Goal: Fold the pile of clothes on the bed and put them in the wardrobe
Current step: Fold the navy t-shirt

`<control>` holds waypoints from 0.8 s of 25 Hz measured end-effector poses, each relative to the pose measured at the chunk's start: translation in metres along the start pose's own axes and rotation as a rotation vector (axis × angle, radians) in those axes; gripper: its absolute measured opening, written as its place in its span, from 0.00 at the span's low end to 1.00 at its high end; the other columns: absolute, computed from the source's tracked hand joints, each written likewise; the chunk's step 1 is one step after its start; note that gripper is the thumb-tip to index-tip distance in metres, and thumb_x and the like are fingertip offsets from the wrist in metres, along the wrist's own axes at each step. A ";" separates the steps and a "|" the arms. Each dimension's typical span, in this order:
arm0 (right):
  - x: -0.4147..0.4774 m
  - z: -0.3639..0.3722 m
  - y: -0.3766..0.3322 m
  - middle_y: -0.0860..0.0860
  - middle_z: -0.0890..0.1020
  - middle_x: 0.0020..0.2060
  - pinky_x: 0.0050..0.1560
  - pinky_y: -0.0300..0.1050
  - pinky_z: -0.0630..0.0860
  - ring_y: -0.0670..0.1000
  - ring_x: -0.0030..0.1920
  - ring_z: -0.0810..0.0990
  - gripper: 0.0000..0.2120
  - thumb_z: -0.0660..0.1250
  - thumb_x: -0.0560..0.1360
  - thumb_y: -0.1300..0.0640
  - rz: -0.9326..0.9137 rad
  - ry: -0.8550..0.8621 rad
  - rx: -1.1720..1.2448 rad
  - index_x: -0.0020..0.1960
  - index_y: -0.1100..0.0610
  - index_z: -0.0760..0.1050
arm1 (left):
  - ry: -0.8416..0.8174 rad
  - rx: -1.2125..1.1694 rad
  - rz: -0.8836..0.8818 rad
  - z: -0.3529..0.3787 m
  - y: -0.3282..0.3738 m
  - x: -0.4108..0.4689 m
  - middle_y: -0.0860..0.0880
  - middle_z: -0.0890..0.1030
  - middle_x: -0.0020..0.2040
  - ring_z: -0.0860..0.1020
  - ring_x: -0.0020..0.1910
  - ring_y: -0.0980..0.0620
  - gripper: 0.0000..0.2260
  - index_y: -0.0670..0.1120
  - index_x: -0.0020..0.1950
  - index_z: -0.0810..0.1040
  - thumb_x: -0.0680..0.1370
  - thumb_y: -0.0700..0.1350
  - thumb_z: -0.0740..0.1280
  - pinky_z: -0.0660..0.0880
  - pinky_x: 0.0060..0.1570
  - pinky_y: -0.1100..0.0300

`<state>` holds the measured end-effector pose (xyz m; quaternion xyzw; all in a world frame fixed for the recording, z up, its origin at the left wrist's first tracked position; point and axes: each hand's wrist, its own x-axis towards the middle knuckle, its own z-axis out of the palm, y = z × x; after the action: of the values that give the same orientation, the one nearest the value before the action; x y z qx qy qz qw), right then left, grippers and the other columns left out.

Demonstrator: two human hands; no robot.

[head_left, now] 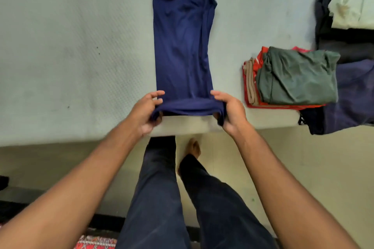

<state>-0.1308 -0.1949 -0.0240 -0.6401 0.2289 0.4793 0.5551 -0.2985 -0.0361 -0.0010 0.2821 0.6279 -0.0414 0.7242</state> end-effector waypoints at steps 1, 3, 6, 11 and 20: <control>0.017 0.018 -0.022 0.57 0.85 0.48 0.39 0.41 0.80 0.52 0.41 0.84 0.11 0.65 0.75 0.67 0.044 -0.020 0.071 0.53 0.62 0.83 | -0.003 -0.061 -0.012 0.005 0.028 0.016 0.51 0.76 0.34 0.69 0.20 0.60 0.13 0.51 0.55 0.77 0.83 0.36 0.57 0.64 0.19 0.70; 0.058 0.054 -0.065 0.58 0.85 0.45 0.38 0.42 0.81 0.54 0.39 0.84 0.09 0.66 0.75 0.66 0.036 -0.030 0.169 0.54 0.64 0.82 | -0.022 -0.111 -0.008 0.020 0.089 0.049 0.53 0.76 0.26 0.71 0.19 0.61 0.11 0.49 0.49 0.76 0.82 0.37 0.58 0.64 0.18 0.72; 0.113 0.111 -0.128 0.59 0.85 0.44 0.44 0.48 0.84 0.56 0.41 0.85 0.09 0.66 0.78 0.66 -0.038 0.029 0.250 0.57 0.67 0.80 | -0.093 -0.056 0.022 0.046 0.171 0.100 0.53 0.75 0.24 0.72 0.20 0.60 0.09 0.49 0.40 0.73 0.78 0.37 0.64 0.64 0.18 0.73; 0.182 0.154 -0.181 0.54 0.86 0.52 0.46 0.45 0.81 0.52 0.45 0.87 0.13 0.64 0.82 0.54 -0.108 0.072 0.096 0.65 0.55 0.76 | 0.011 -0.084 0.178 0.059 0.247 0.165 0.46 0.83 0.41 0.79 0.30 0.56 0.10 0.48 0.55 0.78 0.79 0.52 0.68 0.72 0.30 0.68; 0.157 0.109 -0.084 0.47 0.86 0.46 0.57 0.55 0.80 0.44 0.44 0.83 0.10 0.70 0.76 0.57 -0.633 0.302 -0.508 0.57 0.54 0.83 | 0.170 0.796 1.019 0.036 0.144 0.184 0.51 0.79 0.49 0.79 0.46 0.52 0.11 0.49 0.56 0.79 0.74 0.49 0.71 0.77 0.51 0.54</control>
<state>-0.0324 -0.0326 -0.1107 -0.8580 -0.0252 0.2275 0.4598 -0.1683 0.1224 -0.1192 0.7935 0.4074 0.1001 0.4409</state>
